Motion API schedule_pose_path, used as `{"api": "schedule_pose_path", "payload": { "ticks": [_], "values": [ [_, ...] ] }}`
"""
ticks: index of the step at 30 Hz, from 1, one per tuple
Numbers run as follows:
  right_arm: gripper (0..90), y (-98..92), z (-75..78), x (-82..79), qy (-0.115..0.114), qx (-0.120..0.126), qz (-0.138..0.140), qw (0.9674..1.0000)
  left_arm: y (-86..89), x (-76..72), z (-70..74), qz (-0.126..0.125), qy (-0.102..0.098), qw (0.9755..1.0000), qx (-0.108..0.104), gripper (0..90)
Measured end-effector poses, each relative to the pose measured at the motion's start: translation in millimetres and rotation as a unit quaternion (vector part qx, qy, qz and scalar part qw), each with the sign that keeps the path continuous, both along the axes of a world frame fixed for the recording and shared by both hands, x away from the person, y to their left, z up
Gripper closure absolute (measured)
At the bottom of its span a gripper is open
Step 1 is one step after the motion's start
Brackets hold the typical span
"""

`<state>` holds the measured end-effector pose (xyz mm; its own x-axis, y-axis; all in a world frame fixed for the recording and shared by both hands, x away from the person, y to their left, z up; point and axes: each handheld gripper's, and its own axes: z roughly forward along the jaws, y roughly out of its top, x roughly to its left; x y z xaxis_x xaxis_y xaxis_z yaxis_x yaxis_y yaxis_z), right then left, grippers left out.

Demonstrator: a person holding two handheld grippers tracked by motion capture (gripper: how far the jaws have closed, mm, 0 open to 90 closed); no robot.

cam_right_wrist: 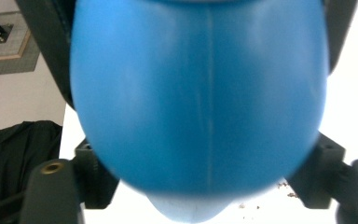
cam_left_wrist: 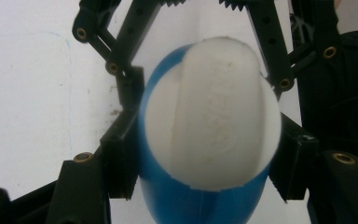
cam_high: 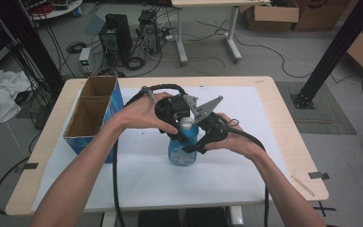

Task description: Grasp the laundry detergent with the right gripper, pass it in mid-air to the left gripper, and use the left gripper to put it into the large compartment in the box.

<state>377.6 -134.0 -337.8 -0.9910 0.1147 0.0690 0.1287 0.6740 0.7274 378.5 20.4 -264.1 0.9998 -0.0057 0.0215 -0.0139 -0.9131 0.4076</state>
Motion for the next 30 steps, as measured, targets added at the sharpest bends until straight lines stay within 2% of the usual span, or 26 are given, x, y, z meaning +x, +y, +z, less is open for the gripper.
{"api": "schedule_pose_path", "payload": {
  "ticks": [5,7,11,12,17,19,21,22,23,25,26,27,28,29,30],
  "values": [
    [16.7,-4.5,1.4,-0.9,0.008,-0.004,0.001,1.0,2.4,-1.1,1.1,0.004,0.004,1.0,0.002,38.0],
    [15.6,-7.5,2.6,-1.2,0.005,-0.013,-0.007,0.9999,3.1,-1.4,1.5,0.009,0.004,0.9999,-0.002,38.0],
    [15.5,-17.0,6.6,-0.7,-0.001,-0.033,-0.029,0.9991,4.1,-2.4,3.2,0.016,0.002,0.9999,0.005,38.0],
    [15.6,-22.5,9.1,-0.7,-0.002,-0.047,-0.044,0.9979,4.4,-3.0,4.0,0.018,0.001,0.9998,0.005,38.0],
    [15.8,-35.1,13.7,-0.3,-0.001,-0.059,-0.066,0.9961,6.3,-2.5,9.6,0.03,-0.002,0.9995,0.012,38.0],
    [15.9,-41.5,16.5,-0.2,-0.004,-0.076,-0.082,0.9937,7.2,-2.5,11.7,0.035,-0.005,0.9993,0.014,38.0],
    [15.9,-47.1,18.8,-0.5,-0.009,-0.098,-0.1,0.9901,8.4,-1.9,14.0,0.042,-0.007,0.999,0.017,38.0],
    [16.0,-51.9,20.0,-1.0,-0.013,-0.117,-0.109,0.9871,10.1,-0.5,17.0,0.051,-0.006,0.9985,0.02,38.0],
    [16.0,-51.9,20.0,-1.0,-0.013,-0.117,-0.109,0.9871,10.1,-0.5,17.0,0.051,-0.006,0.9985,0.02,38.0],
    [16.2,-56.0,20.3,-1.0,-0.005,-0.135,-0.112,0.9844,11.9,1.2,20.6,0.063,-0.006,0.9978,0.021,38.0],
    [16.4,-60.0,20.0,-0.6,-0.007,-0.152,-0.117,0.9813,12.9,2.7,22.5,0.071,-0.005,0.9972,0.023,38.0],
    [16.4,-60.0,20.0,-0.6,-0.007,-0.152,-0.117,0.9813,13.8,3.9,24.6,0.079,-0.002,0.9965,0.027,38.0],
    [16.4,-63.9,19.1,0.4,-0.006,-0.166,-0.128,0.9779,14.8,5.5,26.9,0.087,-0.002,0.9959,0.027,38.1],
    [16.4,-65.8,18.4,0.8,-0.007,-0.171,-0.133,0.9762,16.2,7.4,29.1,0.098,0.001,0.9948,0.028,38.1],
    [16.4,-65.8,18.4,0.8,-0.007,-0.171,-0.133,0.9762,17.5,9.0,31.2,0.107,0.002,0.9938,0.029,38.1]
  ]
}}
